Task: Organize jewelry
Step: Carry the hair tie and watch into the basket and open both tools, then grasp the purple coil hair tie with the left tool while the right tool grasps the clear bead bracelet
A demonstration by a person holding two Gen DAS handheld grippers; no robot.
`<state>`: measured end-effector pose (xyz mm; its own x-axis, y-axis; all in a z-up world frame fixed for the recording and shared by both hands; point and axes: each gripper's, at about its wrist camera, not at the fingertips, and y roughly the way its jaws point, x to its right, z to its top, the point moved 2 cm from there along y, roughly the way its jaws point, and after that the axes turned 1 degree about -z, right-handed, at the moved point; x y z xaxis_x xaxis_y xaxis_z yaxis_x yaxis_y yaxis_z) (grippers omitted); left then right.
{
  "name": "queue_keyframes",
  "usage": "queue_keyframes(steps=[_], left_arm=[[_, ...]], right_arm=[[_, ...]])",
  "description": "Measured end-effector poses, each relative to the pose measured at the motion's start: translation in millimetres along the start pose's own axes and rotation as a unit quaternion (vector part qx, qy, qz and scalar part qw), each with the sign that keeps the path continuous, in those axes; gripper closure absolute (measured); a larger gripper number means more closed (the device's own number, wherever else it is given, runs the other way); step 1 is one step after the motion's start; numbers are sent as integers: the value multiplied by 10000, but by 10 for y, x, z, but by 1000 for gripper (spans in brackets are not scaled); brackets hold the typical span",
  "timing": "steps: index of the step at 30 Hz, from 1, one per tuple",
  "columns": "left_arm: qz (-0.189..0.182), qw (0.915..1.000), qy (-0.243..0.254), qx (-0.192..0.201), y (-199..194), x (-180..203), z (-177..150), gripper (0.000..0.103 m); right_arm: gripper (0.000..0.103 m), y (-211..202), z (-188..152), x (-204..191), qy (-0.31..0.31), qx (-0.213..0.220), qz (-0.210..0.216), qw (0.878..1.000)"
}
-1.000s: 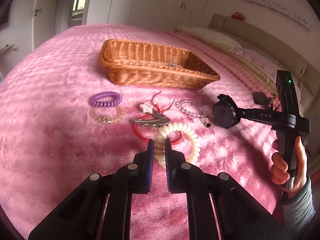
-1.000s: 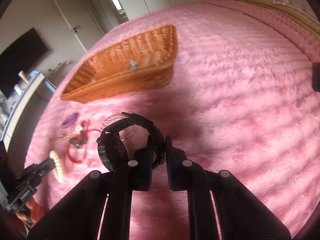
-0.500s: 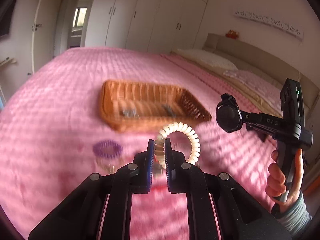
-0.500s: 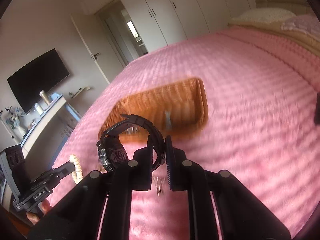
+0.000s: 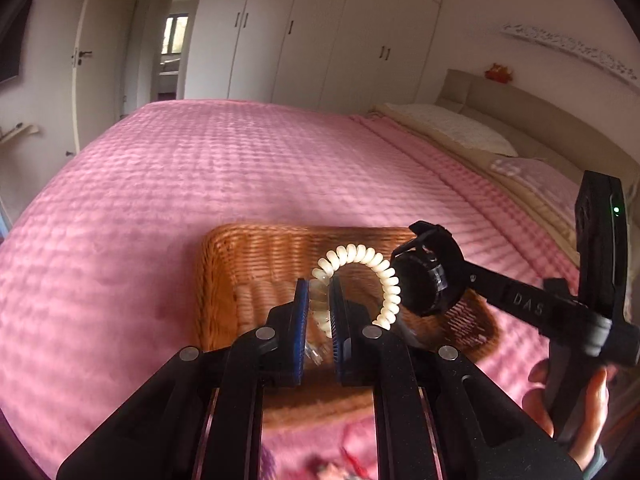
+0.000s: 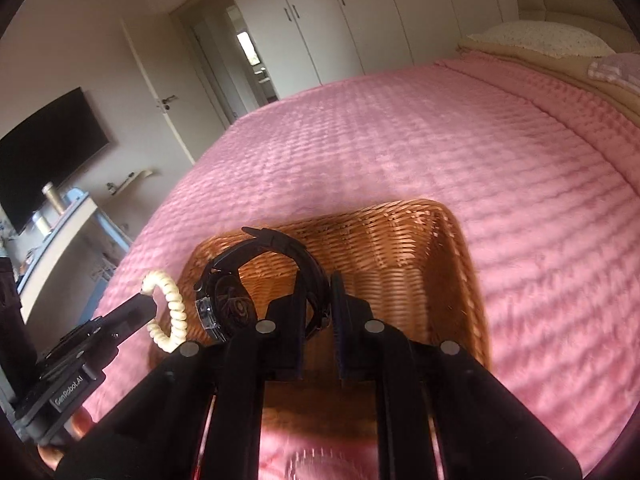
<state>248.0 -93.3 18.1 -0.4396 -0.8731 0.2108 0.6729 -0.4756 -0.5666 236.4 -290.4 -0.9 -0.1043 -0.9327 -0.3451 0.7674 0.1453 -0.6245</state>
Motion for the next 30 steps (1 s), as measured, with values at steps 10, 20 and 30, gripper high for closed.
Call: queue_keyframes(steps=[10, 20, 30], left_arm=[[549, 9968, 59, -586, 601, -175, -102, 94], [673, 9963, 236, -474, 479, -123, -116, 77], [477, 9987, 168, -4, -406, -38, -130, 69]], right_arm=[[92, 519, -120, 133, 83, -518, -281, 9982], [78, 319, -73, 143, 229, -323, 13, 9992], [56, -510, -137, -112, -163, 244, 87, 9995]])
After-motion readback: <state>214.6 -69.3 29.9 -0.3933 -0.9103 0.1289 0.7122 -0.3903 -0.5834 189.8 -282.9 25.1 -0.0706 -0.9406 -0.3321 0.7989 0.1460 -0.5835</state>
